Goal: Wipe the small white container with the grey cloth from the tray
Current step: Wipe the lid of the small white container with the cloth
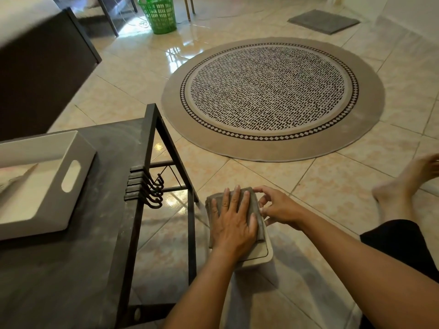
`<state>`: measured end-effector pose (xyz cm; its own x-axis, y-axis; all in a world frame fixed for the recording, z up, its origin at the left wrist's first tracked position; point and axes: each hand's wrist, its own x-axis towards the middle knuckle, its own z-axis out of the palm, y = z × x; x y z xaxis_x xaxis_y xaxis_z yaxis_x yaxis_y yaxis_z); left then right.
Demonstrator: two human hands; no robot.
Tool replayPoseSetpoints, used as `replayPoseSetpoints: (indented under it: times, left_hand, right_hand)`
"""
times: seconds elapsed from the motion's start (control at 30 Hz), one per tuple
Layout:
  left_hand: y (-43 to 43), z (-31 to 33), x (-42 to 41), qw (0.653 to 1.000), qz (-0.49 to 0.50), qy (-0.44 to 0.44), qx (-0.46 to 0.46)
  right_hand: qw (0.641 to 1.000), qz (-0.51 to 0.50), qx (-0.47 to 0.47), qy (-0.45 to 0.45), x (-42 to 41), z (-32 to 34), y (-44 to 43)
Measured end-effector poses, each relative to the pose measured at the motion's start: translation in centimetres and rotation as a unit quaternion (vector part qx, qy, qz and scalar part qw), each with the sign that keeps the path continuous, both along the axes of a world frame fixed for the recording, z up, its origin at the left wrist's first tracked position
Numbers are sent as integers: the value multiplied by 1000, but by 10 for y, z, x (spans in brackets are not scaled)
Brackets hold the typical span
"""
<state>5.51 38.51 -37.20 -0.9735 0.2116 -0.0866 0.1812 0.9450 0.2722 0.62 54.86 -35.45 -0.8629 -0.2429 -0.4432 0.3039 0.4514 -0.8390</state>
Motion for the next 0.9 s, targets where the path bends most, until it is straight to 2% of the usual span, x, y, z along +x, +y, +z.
replayPoseSetpoints:
  times: [0.3,0.43,0.57,0.73,0.9]
  left_hand:
    - [-2,0,4,1000,11,-11,8]
    - [-8,0,1,999,49,-17,14]
    - [1,4,4,1000,8,-22,10]
    - [-7,-2,-2,999,34,-22,10]
    - [1,3,-2,1000,-5,-22,12]
  right_hand:
    - [1000,1,-2,10,-2,-2,-5]
    - [1000,-8,-3,9,0,-1,-6]
    - [1000,-6,-8,4,1,-2,-6]
    - [1000,-12,-2,6,0,0,-4]
    - [1000,-14,-8,2,0,1,-3]
